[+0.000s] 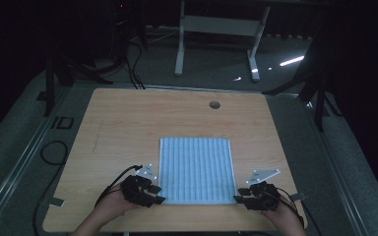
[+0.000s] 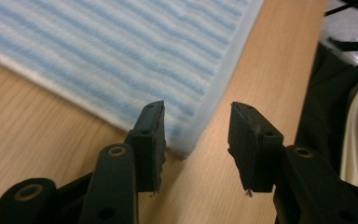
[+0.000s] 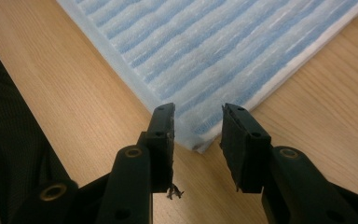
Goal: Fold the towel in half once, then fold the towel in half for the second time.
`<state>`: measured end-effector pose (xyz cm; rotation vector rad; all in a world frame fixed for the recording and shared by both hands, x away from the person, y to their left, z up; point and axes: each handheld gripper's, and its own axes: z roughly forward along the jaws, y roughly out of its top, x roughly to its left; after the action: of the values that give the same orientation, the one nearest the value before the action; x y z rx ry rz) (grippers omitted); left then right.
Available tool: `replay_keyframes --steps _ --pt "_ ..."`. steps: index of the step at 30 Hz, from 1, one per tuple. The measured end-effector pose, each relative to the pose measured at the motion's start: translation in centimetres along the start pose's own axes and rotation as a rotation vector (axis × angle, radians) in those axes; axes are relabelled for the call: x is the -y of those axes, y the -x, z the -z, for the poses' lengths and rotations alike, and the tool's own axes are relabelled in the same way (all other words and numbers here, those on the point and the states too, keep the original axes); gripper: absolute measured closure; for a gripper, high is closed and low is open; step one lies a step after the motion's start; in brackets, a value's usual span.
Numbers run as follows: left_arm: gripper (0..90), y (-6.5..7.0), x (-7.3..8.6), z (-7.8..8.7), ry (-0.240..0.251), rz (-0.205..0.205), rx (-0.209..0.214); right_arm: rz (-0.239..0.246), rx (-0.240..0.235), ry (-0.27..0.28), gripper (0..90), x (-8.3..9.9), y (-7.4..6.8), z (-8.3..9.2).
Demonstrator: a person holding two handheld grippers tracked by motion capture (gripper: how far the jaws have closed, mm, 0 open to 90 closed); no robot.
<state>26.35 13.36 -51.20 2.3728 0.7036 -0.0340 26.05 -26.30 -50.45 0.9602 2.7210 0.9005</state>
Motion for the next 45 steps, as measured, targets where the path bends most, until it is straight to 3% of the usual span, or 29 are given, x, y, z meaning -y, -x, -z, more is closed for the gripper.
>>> replay_keyframes --steps 5,6,11,12,14,15,20,27,35,39,40,45 --pt "50.5 -0.4 -0.3 0.3 -0.002 0.02 -0.036 0.003 0.01 0.001 61.2 -0.6 0.5 0.1" --pt "50.0 -0.5 -0.4 0.2 -0.009 0.024 -0.07 0.006 0.019 0.0 60.7 -1.0 0.9 0.0" --pt "50.0 -0.9 -0.8 0.0 -0.025 0.021 -0.119 -0.001 0.027 0.009 58.7 -1.8 1.9 -0.3" --pt "46.5 -1.3 -1.0 -0.1 -0.03 0.025 -0.135 0.0 0.034 0.016 58.2 -2.3 2.3 -0.4" --pt "46.3 -1.6 -1.1 -0.1 -0.02 0.031 -0.13 -0.003 0.039 0.017 57.2 -2.5 2.5 -0.5" --pt "45.7 -1.9 -1.2 -0.2 -0.004 0.053 -0.119 -0.006 0.048 0.012 57.0 -3.1 2.8 -0.6" --pt "44.7 -2.7 -1.7 -0.2 0.031 0.075 -0.139 -0.019 0.05 0.029 57.2 -3.7 3.0 -0.8" --pt "41.6 -3.1 -2.3 -0.2 0.015 0.075 -0.168 -0.025 0.053 0.039 52.9 -4.2 3.5 -1.1" --pt "41.7 -5.0 -2.5 -0.3 0.028 0.12 -0.205 -0.043 0.074 0.048 50.7 -4.5 4.6 -1.2" --pt "41.7 -5.6 -2.6 -0.3 0.022 0.123 -0.229 -0.043 0.078 0.055 50.7 -4.9 5.0 -1.2" --pt "41.7 -6.0 -2.7 -0.5 0.026 0.123 -0.24 -0.047 0.086 0.056 50.8 -5.6 5.7 -1.5" --pt "41.6 -7.0 -2.7 -0.8 0.029 0.149 -0.221 -0.055 0.091 0.051 50.8 -6.3 6.4 -2.1"
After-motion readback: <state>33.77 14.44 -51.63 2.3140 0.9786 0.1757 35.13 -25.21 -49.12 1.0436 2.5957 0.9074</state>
